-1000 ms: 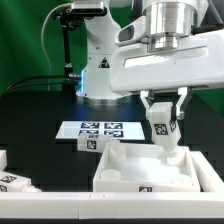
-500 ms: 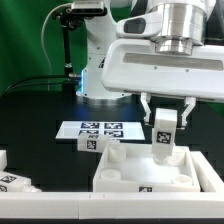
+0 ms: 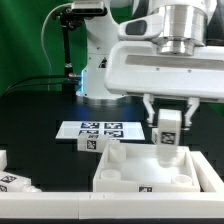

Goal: Assemble one leg

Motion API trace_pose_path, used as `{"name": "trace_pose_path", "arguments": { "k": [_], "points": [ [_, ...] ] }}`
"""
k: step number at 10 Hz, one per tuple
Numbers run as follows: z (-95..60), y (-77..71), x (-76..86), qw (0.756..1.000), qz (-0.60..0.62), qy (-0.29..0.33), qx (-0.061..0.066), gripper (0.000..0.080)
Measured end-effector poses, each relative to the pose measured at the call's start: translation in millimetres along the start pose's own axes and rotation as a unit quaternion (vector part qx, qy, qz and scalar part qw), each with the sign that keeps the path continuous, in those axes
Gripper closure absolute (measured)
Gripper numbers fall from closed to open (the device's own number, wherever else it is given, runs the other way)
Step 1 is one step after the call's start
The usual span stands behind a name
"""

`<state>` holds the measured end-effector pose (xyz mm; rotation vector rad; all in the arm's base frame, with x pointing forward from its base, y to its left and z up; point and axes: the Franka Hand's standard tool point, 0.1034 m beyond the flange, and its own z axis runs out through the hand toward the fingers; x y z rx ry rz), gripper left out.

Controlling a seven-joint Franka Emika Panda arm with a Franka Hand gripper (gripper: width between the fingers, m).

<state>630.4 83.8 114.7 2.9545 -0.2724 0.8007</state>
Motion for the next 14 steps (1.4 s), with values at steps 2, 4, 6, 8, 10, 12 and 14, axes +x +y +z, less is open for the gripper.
{"name": "trace_pose_path", "arguments": {
  "k": [2,4,6,8,10,12,14],
  "points": [
    [4.4,-13.2,-4.3,1.000,-0.016,0.021,0.006,0.0512],
    [9.1,-15.0,-10.7,1.000,-0.023,0.017,0.004,0.0512],
    [13.7,-14.1,-15.8,1.000,-0.026,0.017,0.001,0.0512],
    [17.9,-12.1,-20.1,0.999,-0.028,0.015,-0.002,0.0512],
    [22.8,-11.7,-24.6,0.999,-0.032,0.017,-0.004,0.0512],
    [24.1,-12.5,-27.7,0.999,-0.033,0.027,-0.001,0.0512],
    [24.1,-15.0,-29.1,0.999,-0.026,0.046,0.002,0.0512]
  ]
}}
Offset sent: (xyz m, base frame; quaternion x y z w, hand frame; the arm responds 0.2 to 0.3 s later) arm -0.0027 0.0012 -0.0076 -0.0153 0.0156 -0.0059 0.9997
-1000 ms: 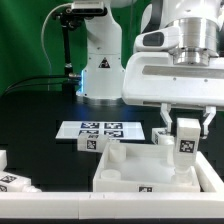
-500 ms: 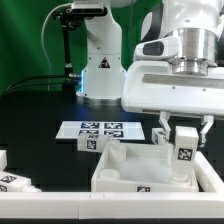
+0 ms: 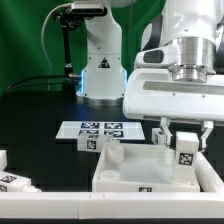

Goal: Assemble one leg

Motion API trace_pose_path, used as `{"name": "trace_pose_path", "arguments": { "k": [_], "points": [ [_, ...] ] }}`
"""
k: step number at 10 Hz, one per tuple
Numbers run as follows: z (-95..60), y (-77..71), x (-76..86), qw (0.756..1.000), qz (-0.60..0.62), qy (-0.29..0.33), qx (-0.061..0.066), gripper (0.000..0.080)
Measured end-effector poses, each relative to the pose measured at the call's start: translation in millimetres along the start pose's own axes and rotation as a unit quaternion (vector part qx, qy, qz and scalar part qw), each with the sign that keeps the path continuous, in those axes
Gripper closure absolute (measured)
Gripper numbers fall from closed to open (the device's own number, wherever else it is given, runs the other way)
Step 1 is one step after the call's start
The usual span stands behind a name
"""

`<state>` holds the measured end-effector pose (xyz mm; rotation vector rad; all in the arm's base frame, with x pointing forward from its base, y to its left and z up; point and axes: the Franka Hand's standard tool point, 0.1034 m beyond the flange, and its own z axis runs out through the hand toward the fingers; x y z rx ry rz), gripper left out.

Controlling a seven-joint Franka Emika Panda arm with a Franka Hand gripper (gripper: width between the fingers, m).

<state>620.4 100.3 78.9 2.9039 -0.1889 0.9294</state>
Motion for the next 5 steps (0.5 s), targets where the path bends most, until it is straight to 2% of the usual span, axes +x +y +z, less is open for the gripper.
{"name": "trace_pose_path", "arguments": {
  "k": [4,5],
  "points": [
    [0.0,3.1,0.7,1.000,0.002,0.000,-0.003,0.0512],
    [0.0,3.6,0.8,1.000,0.000,0.001,-0.003,0.0355]
  ]
}}
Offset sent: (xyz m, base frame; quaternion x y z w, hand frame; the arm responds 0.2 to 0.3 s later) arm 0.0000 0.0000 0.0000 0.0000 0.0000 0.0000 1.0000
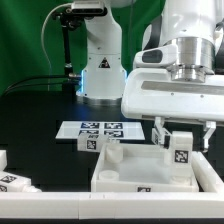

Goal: Assemble one leg

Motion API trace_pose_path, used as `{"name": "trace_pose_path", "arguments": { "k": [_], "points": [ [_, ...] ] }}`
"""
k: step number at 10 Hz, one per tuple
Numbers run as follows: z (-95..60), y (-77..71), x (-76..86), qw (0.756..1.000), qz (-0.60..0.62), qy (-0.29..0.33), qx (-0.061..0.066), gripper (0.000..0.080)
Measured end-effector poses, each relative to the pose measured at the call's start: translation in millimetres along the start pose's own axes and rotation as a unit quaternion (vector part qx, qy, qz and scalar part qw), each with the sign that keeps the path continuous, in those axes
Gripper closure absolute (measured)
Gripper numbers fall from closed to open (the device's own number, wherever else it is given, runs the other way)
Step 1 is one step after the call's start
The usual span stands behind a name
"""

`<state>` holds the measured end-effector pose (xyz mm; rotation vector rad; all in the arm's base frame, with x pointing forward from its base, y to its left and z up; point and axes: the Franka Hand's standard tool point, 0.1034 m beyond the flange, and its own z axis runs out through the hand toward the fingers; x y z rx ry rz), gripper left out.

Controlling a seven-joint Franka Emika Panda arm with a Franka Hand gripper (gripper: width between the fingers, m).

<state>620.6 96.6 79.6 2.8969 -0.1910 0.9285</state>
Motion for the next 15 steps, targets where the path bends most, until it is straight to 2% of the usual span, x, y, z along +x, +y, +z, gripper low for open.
{"name": "trace_pose_path", "arguments": {
  "k": [1,2,3,4,5,6,7,8,9,10,11,12,13,15],
  "points": [
    [0.0,0.1,0.0,1.000,-0.001,0.000,0.000,0.0228],
    [0.0,0.2,0.0,1.000,-0.002,0.000,0.000,0.0228],
    [0.0,0.3,0.1,1.000,-0.003,0.000,0.000,0.0166],
    [-0.2,0.6,0.5,1.000,-0.004,-0.001,0.000,0.0155],
    [-1.7,5.4,2.2,0.999,-0.001,-0.038,-0.004,0.0155],
    [-9.0,4.3,9.0,0.998,0.012,-0.064,0.000,0.0151],
    [-7.2,1.4,7.5,0.996,0.013,-0.090,-0.002,0.0151],
    [-5.6,5.4,4.2,0.989,0.014,-0.144,-0.008,0.0151],
    [-7.5,10.2,13.0,0.980,0.029,-0.195,-0.011,0.0151],
    [-7.7,11.1,20.5,0.976,0.044,-0.214,-0.007,0.0151],
    [-9.2,11.6,15.8,0.967,0.054,-0.247,-0.009,0.0151],
    [-9.9,11.3,15.9,0.964,0.062,-0.259,-0.011,0.0151],
    [-8.5,7.9,17.2,0.967,0.066,-0.246,-0.009,0.0151],
    [-7.2,-0.5,7.8,0.970,0.075,-0.230,-0.005,0.0151]
  ]
}}
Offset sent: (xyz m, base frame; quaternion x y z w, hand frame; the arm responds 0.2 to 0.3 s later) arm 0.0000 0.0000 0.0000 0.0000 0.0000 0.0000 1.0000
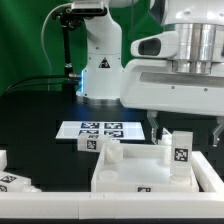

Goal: Assemble one leg

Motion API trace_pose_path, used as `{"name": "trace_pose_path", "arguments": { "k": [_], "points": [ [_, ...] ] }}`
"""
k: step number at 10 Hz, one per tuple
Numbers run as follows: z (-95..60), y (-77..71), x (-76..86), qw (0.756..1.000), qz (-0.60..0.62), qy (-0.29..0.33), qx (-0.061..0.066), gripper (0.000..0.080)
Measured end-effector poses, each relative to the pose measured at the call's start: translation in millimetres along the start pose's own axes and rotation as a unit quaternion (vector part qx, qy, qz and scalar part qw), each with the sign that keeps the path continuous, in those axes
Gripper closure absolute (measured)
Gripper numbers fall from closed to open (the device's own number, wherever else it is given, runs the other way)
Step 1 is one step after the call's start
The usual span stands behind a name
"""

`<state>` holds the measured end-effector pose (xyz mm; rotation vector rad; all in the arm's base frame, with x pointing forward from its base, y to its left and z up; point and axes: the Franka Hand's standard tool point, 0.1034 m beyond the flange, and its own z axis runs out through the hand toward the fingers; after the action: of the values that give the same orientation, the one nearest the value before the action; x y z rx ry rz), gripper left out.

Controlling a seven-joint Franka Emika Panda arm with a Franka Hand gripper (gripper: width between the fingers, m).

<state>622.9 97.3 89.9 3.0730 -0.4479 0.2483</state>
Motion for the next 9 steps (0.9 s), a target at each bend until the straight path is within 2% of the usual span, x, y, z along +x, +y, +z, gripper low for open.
{"name": "trace_pose_path", "arguments": {
  "k": [3,5,7,9],
  "points": [
    [3.9,-1.1,-4.1,1.000,0.007,0.004,-0.001,0.0151],
    [4.2,-0.4,-3.9,1.000,0.016,0.004,-0.001,0.0178],
    [5.0,-0.3,-4.3,0.997,0.071,0.003,-0.001,0.0519],
    [5.2,-0.2,-4.4,0.991,0.137,0.003,0.000,0.0515]
  ]
}}
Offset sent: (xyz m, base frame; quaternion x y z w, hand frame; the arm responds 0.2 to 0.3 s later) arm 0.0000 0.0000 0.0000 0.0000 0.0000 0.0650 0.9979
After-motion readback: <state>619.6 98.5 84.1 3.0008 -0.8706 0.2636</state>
